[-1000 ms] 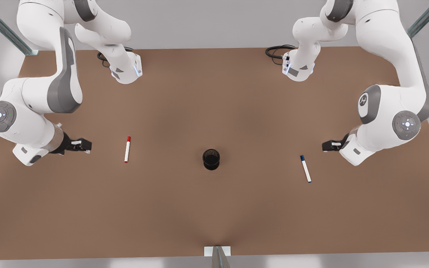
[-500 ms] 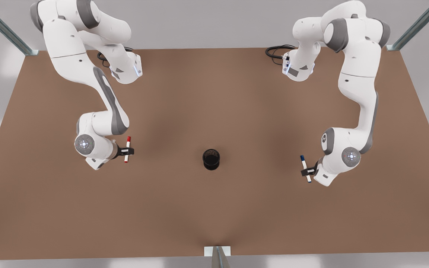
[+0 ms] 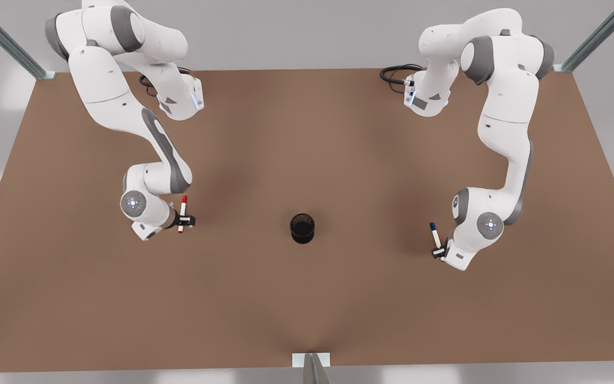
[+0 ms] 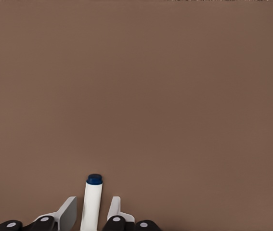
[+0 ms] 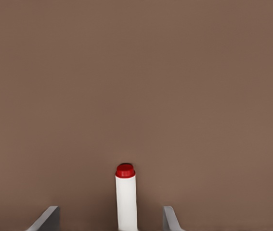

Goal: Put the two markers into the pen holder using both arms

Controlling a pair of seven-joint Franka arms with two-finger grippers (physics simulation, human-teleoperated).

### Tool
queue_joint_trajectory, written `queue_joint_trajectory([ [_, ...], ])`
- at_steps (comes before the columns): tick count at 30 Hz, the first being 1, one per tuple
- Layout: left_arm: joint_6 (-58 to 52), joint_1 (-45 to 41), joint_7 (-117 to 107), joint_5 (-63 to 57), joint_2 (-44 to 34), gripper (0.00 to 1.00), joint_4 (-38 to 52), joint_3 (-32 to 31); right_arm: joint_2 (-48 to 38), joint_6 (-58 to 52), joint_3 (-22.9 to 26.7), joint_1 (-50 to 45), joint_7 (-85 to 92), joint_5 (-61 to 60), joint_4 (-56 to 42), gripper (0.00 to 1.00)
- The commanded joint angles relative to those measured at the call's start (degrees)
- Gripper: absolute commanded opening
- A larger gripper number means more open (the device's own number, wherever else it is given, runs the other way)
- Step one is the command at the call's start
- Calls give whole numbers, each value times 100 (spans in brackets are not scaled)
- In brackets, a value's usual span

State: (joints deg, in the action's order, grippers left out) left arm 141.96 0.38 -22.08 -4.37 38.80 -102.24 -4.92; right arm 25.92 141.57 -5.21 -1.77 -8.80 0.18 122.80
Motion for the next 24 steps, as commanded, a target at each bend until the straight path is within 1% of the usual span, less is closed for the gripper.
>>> queue_joint_trajectory([
  [1,69,6,-490,-11,5,49,3,0,1,407,2,1,-298,105,42,81],
  [3,69,-3,-490,-11,31,49,3,0,1,407,2,1,-298,105,42,73],
  [4,69,6,-490,-11,40,49,3,0,18,407,2,1,-298,114,42,71],
  [7,69,-3,-490,-11,49,40,11,26,62,407,20,1,-289,193,51,69],
  [9,69,-3,-490,-11,67,40,20,35,54,398,20,1,-289,193,95,69],
  [13,69,-12,-490,-20,102,39,20,35,1,407,20,1,-289,193,253,61],
  [15,69,6,-534,-239,154,39,64,35,1,424,20,1,-289,201,280,60],
  [17,69,6,-543,-231,154,29,64,35,9,424,20,1,-289,193,297,59],
  [18,69,6,-543,-239,154,28,73,35,10,433,20,1,-289,201,315,58],
  [20,69,6,-543,-231,154,23,73,35,18,495,20,1,-280,201,341,57],
  [22,34,-3,-630,-231,137,21,187,35,18,495,20,1,-280,193,341,54],
  [24,-774,-3,-622,-213,67,21,740,-9,18,495,20,1,-271,201,341,48],
])
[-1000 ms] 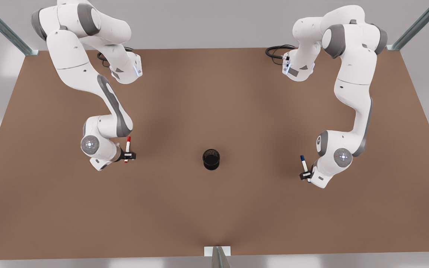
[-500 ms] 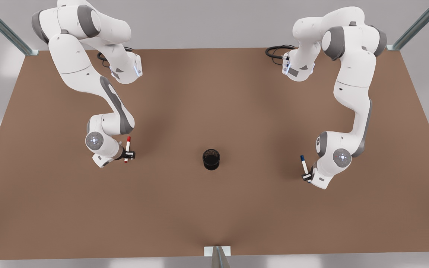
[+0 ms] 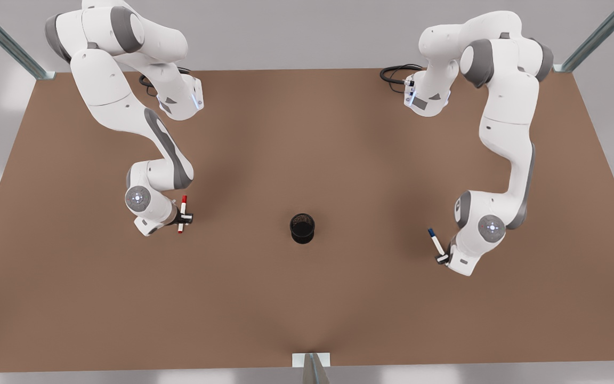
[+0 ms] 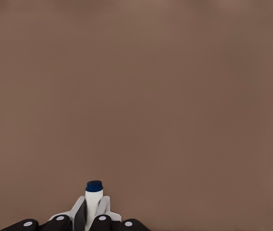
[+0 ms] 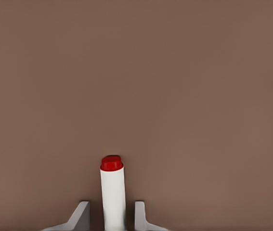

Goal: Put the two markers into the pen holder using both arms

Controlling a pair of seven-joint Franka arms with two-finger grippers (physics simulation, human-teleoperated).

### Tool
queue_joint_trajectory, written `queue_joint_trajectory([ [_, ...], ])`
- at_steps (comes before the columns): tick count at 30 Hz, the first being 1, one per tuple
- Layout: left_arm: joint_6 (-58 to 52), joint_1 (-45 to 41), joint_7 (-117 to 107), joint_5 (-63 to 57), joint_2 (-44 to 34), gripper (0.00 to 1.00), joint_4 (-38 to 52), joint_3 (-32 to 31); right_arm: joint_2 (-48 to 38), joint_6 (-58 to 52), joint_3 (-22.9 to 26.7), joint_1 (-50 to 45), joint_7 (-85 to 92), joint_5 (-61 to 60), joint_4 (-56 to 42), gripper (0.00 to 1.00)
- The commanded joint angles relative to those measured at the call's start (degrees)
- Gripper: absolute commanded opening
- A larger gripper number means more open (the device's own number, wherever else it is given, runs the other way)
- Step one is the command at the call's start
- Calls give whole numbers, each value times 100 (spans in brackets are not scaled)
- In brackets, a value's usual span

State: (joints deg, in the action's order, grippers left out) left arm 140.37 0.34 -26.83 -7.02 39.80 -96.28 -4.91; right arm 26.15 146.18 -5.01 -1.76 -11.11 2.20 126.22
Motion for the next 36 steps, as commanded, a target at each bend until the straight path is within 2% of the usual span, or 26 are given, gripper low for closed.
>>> queue_joint_trajectory([
  [1,-739,-8,-138,192,-60,21,320,-80,-4,34,0,0,-41,-9,-1,44],
  [3,-940,62,-138,297,-367,21,373,-553,-13,25,0,0,-32,-9,-1,39],
  [5,-1240,19,-138,1229,-789,21,382,-1319,-13,25,0,0,-32,-9,-1,35],
  [9,-1187,-17,-147,1775,-780,21,813,-2373,-30,16,0,9,-32,0,-19,28],
  [12,-757,-201,589,1783,-763,21,813,-2786,-145,-19,-18,44,-23,0,-72,28],
  [14,78,-219,2857,1792,-780,21,681,-2893,-320,-45,-36,35,-23,-9,-203,28],
  [16,1510,-201,4625,1801,-710,21,241,-3209,-426,-54,-36,35,-23,0,-432,28],
  [18,2766,-219,5407,1792,-517,21,-101,-3332,-400,-924,-44,-26,-102,-9,-1222,28],
  [19,3426,-315,5610,1783,-333,21,-224,-3376,-391,-968,-88,-35,-93,-18,-1416,28],
  [23,4587,-421,5874,1406,-25,21,-137,-3420,-277,-924,-352,-44,-111,-44,-2146,28],
  [28,5333,-579,5856,1221,186,21,-216,-3499,-171,-916,-677,-158,-102,-35,-2990,28],
  [36,5897,-772,5838,1212,555,21,-224,-3490,22,-309,-686,-562,-120,-44,-3113,28],
])
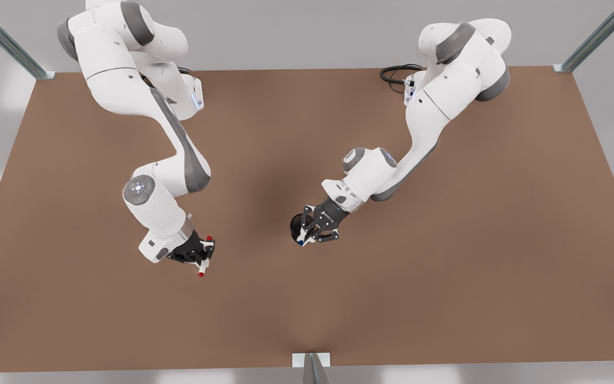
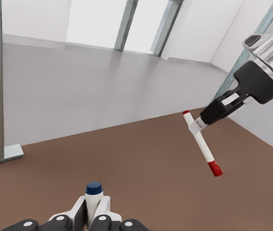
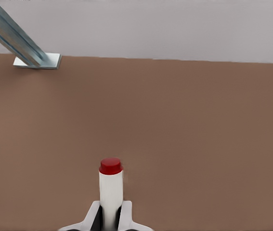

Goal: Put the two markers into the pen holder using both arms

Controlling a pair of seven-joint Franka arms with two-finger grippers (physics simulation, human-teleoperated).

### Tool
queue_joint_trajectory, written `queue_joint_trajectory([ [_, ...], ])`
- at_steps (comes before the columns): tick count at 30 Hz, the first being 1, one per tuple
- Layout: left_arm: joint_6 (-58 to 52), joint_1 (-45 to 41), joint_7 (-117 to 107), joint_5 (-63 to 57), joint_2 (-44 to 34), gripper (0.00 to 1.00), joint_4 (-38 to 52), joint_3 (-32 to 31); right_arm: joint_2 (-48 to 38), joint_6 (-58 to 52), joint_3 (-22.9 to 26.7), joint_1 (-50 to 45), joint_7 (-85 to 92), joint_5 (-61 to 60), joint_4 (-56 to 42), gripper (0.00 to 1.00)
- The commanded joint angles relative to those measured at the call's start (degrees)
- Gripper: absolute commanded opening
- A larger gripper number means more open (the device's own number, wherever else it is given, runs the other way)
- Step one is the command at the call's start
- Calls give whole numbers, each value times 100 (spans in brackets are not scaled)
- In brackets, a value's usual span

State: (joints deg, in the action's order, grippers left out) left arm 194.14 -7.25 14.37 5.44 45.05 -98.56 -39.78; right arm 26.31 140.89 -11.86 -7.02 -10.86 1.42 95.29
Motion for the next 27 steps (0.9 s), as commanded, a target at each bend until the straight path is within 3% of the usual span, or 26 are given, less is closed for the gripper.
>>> queue_joint_trajectory([
  [1,546,-66,1701,-25,48,21,3,-3,15,377,0,-71,-145,25,-20,28],
  [16,563,-242,1684,-17,478,25,-348,6,76,536,0,-159,-154,34,-81,28],
  [17,563,-233,1684,-25,478,35,-445,6,76,536,0,-194,-180,34,-81,28],
  [18,563,-207,1684,-209,478,78,-454,6,85,536,0,-203,-180,34,-90,28],
  [19,555,-189,1675,-272,470,100,-515,6,76,536,0,-203,-180,34,-81,28],
  [22,528,57,1499,-272,303,100,-629,-12,76,510,0,-230,-171,34,-90,28],
  [23,-76,574,1420,-272,294,100,-559,-363,76,510,0,-238,-180,34,-90,28],
  [24,-1860,1743,1332,-272,276,100,-243,-1084,76,527,0,-273,-180,34,-169,28],
  [25,-3950,2491,1087,-245,276,100,406,-1295,76,545,0,-291,-180,43,-222,28],
  [26,-6332,2747,305,-315,259,100,1496,-1199,76,606,0,-396,-180,43,-301,28],
  [27,-8399,2799,-706,-1526,75,100,2218,-926,76,984,0,-563,-180,43,-327,28],
])
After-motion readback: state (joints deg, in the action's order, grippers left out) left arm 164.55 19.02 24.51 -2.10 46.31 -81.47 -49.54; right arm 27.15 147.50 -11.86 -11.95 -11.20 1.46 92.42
